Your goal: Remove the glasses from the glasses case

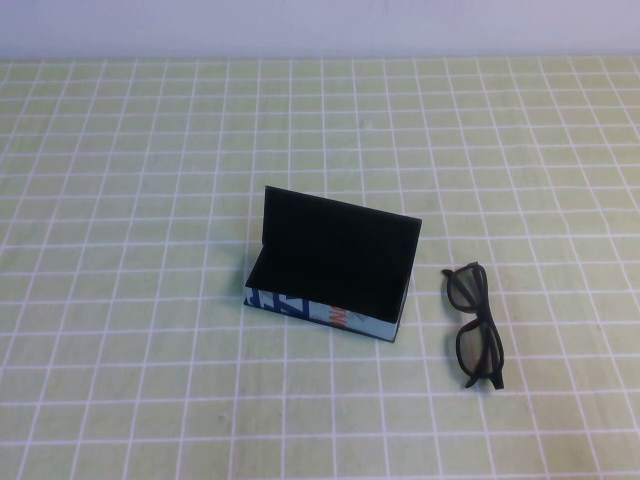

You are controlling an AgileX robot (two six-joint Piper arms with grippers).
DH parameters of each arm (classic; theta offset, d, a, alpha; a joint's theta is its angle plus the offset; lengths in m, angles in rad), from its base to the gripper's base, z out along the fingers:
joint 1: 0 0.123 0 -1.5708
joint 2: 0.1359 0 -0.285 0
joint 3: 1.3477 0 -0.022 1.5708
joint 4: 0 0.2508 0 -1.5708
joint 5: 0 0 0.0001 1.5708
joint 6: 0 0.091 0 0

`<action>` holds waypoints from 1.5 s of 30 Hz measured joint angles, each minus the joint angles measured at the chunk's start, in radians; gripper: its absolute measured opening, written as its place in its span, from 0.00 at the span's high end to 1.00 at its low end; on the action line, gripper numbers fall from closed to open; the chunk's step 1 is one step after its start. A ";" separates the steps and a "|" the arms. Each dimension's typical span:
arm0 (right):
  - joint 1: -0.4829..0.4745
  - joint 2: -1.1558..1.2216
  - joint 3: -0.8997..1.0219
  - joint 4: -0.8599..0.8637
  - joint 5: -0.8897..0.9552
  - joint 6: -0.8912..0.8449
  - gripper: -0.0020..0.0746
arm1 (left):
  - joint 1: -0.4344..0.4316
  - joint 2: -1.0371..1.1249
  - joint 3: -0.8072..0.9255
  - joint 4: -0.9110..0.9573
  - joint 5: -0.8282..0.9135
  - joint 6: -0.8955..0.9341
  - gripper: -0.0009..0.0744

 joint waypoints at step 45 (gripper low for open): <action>0.000 0.000 0.000 -0.004 0.101 0.000 1.00 | 0.000 0.000 0.000 0.091 -0.019 -0.046 0.99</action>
